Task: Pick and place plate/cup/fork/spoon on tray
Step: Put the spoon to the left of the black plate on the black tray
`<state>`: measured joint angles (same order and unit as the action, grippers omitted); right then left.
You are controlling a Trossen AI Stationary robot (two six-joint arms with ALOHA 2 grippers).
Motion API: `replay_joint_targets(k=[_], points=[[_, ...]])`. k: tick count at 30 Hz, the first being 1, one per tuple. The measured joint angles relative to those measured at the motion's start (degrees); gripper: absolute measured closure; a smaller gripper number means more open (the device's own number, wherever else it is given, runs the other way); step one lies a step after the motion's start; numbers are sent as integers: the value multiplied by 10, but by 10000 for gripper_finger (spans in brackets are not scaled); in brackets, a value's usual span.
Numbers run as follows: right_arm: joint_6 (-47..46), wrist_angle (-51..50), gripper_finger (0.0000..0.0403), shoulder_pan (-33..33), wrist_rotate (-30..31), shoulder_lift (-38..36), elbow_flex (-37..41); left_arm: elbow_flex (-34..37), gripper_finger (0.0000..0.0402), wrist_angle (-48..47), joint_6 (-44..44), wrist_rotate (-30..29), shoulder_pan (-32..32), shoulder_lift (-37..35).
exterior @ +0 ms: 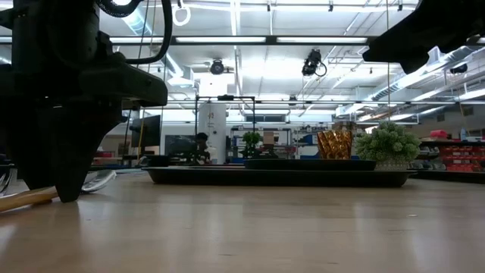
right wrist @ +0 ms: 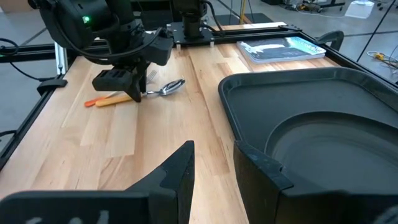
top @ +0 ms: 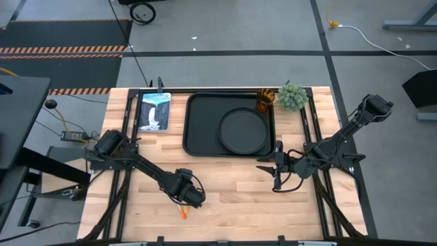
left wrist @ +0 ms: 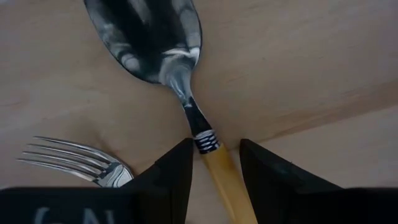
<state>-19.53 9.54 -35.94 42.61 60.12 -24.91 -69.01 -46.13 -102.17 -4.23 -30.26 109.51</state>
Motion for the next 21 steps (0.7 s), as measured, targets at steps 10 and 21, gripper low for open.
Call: replay_joint_targets(k=[10,21], points=[[-2,0,284,0,0,0,0,0,311,0,9,4,0,0],[-3,0,284,0,0,0,0,1,344,-1,15,6,0,-4]])
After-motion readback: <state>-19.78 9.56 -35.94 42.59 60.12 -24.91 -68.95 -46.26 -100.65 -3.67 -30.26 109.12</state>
